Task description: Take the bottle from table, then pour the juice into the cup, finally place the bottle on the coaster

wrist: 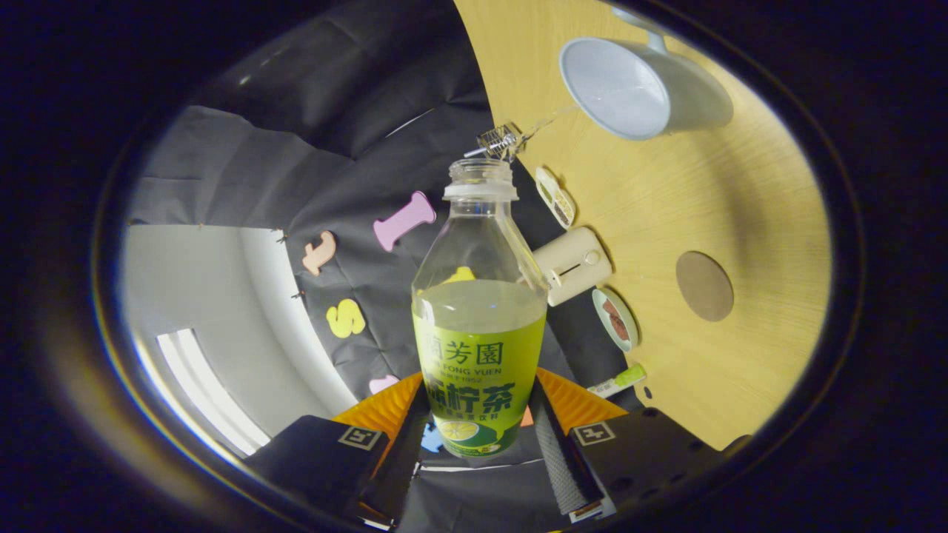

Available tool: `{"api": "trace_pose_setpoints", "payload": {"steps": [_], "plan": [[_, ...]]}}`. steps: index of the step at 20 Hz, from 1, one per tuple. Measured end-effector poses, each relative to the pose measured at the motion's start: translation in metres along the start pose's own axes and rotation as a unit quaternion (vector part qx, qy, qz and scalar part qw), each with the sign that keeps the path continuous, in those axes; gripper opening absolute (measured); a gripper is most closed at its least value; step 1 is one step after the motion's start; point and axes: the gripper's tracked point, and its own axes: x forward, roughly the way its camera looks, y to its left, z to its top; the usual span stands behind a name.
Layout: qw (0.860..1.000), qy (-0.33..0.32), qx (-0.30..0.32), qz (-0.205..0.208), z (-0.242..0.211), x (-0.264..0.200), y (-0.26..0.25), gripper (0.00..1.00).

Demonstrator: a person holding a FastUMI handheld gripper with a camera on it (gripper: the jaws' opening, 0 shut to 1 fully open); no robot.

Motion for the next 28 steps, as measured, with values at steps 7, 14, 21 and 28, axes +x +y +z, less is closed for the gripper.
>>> {"api": "trace_pose_setpoints", "payload": {"steps": [7, 14, 21, 28], "plan": [[1.000, -0.006, 0.018, 0.024, 0.004, 0.002, 0.016, 0.78], [0.998, -0.010, 0.039, 0.042, 0.006, 0.004, 0.025, 0.78], [0.996, -0.017, 0.067, 0.064, 0.009, 0.002, 0.032, 0.78], [0.995, -0.020, 0.060, 0.071, 0.011, 0.000, 0.035, 0.78]]}}
